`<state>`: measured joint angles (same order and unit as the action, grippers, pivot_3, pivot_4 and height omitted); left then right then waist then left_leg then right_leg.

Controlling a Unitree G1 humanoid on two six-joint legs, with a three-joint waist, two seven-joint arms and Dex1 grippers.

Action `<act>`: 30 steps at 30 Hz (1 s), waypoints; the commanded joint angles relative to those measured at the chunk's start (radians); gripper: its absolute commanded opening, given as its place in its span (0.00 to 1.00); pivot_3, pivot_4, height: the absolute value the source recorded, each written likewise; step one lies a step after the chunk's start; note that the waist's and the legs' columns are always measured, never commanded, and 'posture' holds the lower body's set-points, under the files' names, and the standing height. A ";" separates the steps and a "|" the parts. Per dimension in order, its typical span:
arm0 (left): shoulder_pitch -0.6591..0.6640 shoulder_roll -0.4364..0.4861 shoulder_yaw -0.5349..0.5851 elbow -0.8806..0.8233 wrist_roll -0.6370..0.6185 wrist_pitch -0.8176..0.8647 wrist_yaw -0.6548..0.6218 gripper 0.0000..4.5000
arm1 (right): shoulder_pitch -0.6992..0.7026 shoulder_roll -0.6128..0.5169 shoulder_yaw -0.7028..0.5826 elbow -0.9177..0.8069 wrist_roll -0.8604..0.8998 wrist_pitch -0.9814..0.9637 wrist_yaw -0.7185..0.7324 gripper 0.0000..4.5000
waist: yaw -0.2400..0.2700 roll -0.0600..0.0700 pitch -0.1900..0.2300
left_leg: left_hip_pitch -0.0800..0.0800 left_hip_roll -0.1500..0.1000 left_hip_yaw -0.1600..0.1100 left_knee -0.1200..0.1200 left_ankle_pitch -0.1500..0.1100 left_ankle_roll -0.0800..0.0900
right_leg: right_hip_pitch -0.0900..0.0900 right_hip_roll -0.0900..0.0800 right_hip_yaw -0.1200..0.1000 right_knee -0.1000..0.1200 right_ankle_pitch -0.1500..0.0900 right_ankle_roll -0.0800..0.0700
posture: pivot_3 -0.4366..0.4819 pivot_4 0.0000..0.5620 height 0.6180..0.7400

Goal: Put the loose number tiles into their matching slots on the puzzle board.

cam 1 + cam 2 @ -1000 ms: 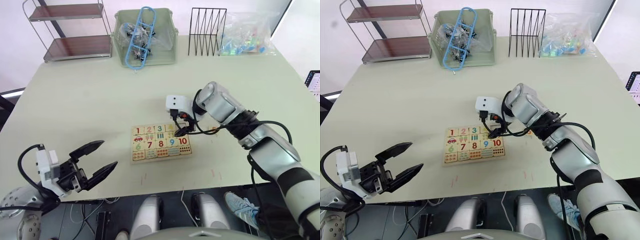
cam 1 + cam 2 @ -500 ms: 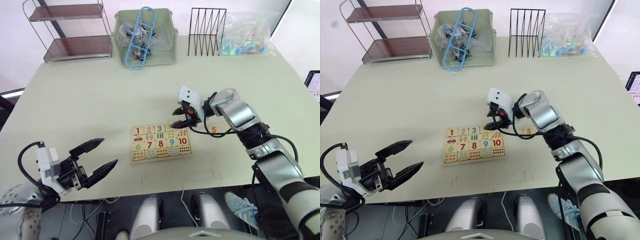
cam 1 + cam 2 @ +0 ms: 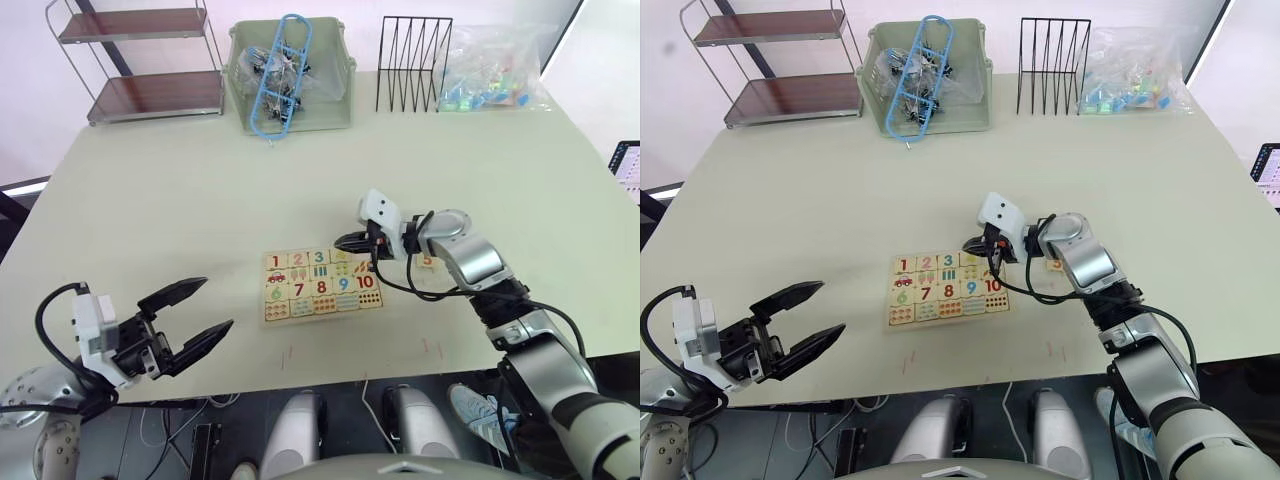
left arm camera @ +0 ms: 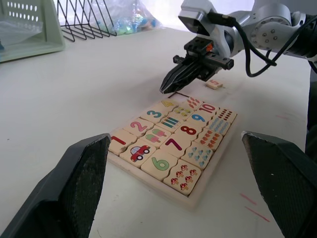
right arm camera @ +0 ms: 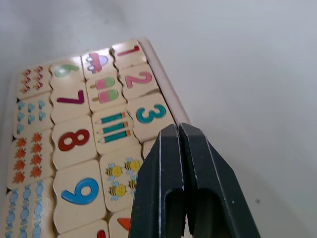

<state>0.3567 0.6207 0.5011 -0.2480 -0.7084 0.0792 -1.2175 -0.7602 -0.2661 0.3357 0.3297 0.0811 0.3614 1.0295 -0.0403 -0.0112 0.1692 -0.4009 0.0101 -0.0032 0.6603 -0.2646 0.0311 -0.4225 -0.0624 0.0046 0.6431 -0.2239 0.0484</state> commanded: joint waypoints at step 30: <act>-0.025 -0.013 -0.044 0.075 0.076 -0.033 0.066 1.00 | 0.263 -0.034 -0.209 -0.336 0.211 -0.080 -0.050 0.01 | 0.008 0.000 0.000 | 0.004 0.001 -0.002 0.004 0.000 0.000 | 0.006 0.001 -0.002 0.000 0.000 0.000 | 0.48 0.27 1.00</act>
<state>0.3289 0.6063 0.4575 -0.1636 -0.6312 0.0448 -1.1642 -0.5045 -0.2883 0.1671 0.0537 0.2601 0.2791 0.9899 -0.0326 -0.0113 0.1691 -0.3973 0.0108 -0.0056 0.6643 -0.2645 0.0309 -0.4160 -0.0614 0.0030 0.6433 -0.2241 0.0485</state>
